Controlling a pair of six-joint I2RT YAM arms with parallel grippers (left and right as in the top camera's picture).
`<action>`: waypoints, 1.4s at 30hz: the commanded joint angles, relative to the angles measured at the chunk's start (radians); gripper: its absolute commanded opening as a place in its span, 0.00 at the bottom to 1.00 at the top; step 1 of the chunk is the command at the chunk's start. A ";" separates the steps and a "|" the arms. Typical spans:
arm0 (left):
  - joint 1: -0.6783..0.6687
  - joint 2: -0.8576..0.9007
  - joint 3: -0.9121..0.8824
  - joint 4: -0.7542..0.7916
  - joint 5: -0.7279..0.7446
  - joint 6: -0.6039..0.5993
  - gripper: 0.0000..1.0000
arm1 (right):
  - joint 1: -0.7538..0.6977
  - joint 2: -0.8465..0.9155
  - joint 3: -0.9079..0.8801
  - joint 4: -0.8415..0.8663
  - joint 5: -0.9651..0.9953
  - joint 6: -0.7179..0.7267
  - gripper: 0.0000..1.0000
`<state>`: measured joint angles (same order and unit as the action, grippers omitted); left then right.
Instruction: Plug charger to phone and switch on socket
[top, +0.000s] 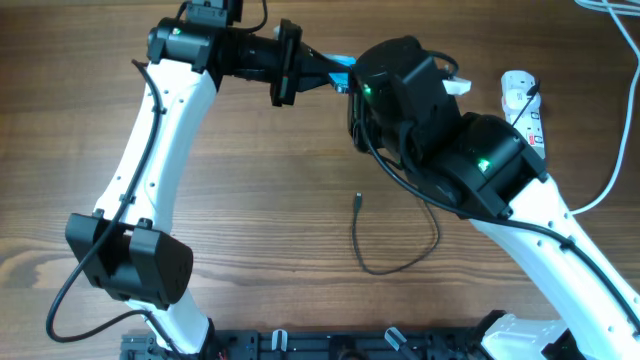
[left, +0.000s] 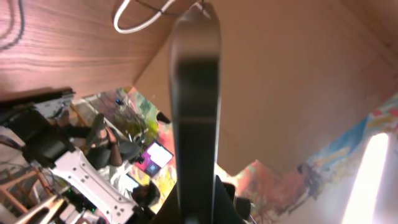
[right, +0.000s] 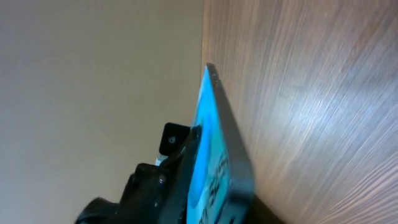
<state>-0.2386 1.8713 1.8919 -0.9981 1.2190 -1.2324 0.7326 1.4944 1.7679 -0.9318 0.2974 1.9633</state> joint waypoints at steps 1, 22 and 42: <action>0.003 -0.024 0.012 0.007 -0.084 0.028 0.04 | 0.001 0.003 0.021 -0.007 0.052 -0.215 0.71; 0.106 -0.024 -0.008 -0.354 -1.257 0.501 0.04 | -0.029 0.034 -0.428 -0.124 -0.208 -1.138 1.00; 0.106 -0.022 -0.127 -0.312 -1.284 0.505 0.04 | -0.039 0.406 -0.614 0.131 -0.314 -1.175 0.45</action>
<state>-0.1326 1.8713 1.7706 -1.3163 -0.0410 -0.7444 0.7040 1.8694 1.1637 -0.8150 -0.0074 0.7986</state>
